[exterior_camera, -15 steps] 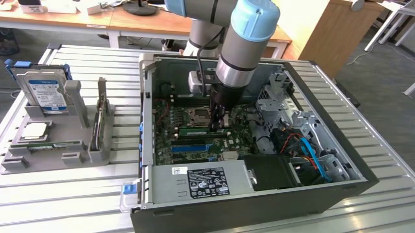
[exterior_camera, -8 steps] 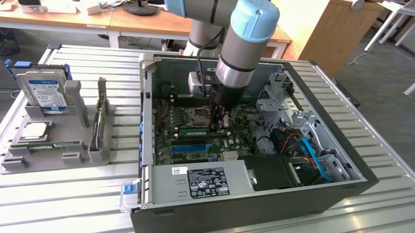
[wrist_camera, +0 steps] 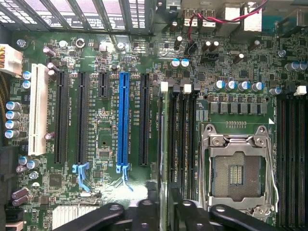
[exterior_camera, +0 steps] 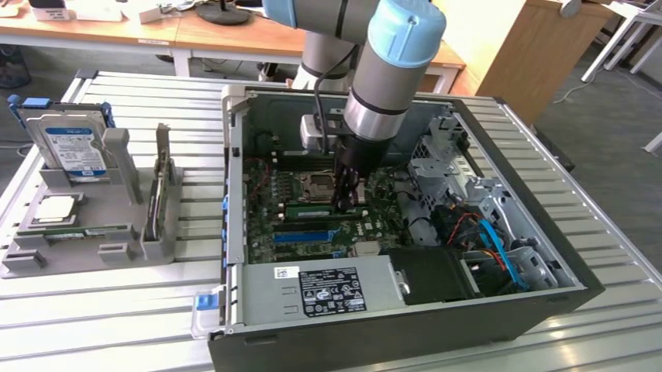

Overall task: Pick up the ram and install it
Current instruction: 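Insert the ram into the slot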

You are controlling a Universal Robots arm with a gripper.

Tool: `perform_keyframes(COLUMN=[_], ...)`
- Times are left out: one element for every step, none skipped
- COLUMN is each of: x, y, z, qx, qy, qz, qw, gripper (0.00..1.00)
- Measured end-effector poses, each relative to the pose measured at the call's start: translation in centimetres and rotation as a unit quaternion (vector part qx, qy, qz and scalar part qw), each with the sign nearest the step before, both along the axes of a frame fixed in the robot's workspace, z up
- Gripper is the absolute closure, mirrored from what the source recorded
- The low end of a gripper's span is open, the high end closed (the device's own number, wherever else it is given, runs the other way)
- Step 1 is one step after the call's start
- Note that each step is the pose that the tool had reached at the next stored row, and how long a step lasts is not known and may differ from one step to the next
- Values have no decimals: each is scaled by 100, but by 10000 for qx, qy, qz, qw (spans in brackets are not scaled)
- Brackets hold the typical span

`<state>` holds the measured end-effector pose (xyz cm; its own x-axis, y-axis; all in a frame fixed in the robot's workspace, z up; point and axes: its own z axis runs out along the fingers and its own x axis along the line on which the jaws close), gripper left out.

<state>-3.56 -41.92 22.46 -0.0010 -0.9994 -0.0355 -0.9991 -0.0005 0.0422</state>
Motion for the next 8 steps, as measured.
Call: perform_keyframes(x=[0, 0, 0, 0, 0, 0, 0, 0], y=[0, 0, 0, 0, 0, 0, 0, -1], z=[0, 0, 0, 1, 1, 0, 1, 9], qx=[0, 0, 0, -1, -1, 0, -1, -2], qy=[0, 1, 0, 0, 1, 1, 1, 1], qz=[0, 0, 0, 0, 0, 0, 0, 0], qw=[10000, 10000, 10000, 10000, 10000, 10000, 10000, 10000], gripper=[75, 75, 75, 75, 75, 75, 75, 75])
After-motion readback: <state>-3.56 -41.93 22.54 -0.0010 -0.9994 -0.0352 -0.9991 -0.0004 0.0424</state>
